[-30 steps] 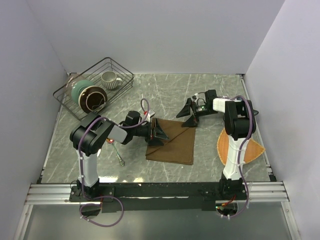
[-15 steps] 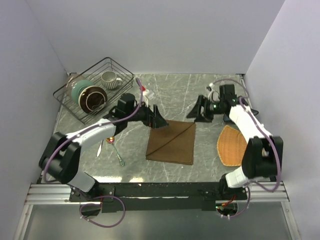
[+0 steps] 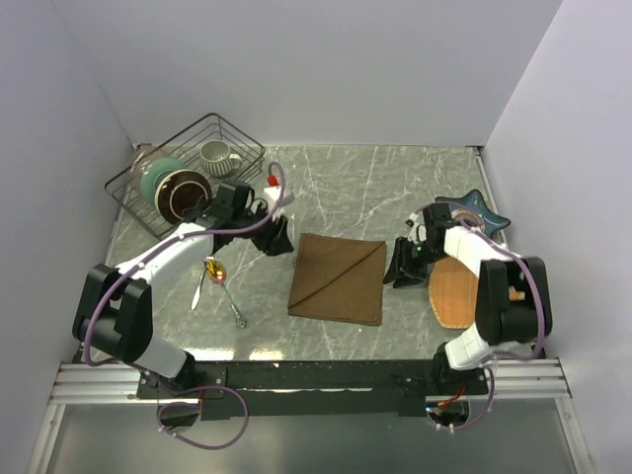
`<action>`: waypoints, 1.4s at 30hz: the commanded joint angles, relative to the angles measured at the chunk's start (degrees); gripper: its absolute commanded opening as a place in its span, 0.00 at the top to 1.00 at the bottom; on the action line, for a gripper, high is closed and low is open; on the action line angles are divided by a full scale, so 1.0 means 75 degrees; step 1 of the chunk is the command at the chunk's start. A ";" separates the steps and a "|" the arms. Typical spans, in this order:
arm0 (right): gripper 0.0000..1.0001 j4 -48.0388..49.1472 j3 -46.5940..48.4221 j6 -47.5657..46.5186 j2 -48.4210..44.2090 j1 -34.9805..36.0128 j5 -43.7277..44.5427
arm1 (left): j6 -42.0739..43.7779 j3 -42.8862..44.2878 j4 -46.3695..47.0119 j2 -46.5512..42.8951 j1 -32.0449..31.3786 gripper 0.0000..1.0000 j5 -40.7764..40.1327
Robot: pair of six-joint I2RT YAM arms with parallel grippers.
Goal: Fold the napkin into a case and place the utensils inside
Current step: Rotate the upper triangle-folded napkin at the center of the board.
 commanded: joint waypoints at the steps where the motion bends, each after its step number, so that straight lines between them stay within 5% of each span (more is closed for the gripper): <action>1: 0.53 -0.0055 0.0639 -0.0368 0.0691 0.0021 0.0077 | 0.1828 -0.0492 -0.0896 -0.0497 -0.0042 0.48 0.0218; 9: 0.54 0.0074 0.1307 -0.0274 0.1454 0.0138 0.0041 | 0.2039 -0.0880 -0.1073 -0.0381 -0.0170 0.48 0.0159; 18: 0.71 0.0156 0.1835 -0.0309 0.2263 0.0244 0.0158 | 0.2509 -0.0470 -0.1635 0.0181 -0.0089 0.54 -0.0065; 27: 0.95 0.0156 0.0477 -0.0180 0.1444 0.0827 -0.0543 | 0.0283 -0.0353 -0.1073 0.0638 0.0052 0.50 0.0780; 29: 0.86 -0.0111 0.0218 -0.0274 0.1022 0.1121 -0.0988 | -0.0174 -0.0318 -0.0921 0.0814 0.0169 0.47 0.0815; 30: 0.63 -0.0253 0.0206 -0.0460 0.0789 0.1285 -0.1094 | -0.0303 -0.0294 -0.0909 0.0873 0.0239 0.44 0.0850; 33: 0.26 -0.1340 0.0637 -0.1055 0.0751 0.1217 -0.1166 | -0.0457 -0.0165 -0.1153 0.0991 0.0695 0.38 0.1317; 36: 0.24 -0.2584 0.1400 -0.1725 0.0799 0.0819 -0.0897 | 0.1107 -0.0247 -0.1890 0.0384 0.0861 0.38 0.1670; 37: 0.23 -0.2621 0.1714 -0.1658 0.0717 0.0435 -0.0885 | 0.2564 -0.0293 -0.2171 -0.0106 0.0826 0.39 0.1717; 42: 0.19 -0.3453 0.3508 -0.2418 0.1569 0.0267 -0.0581 | 0.5552 -0.0657 -0.4480 -0.0884 0.0311 0.55 0.0945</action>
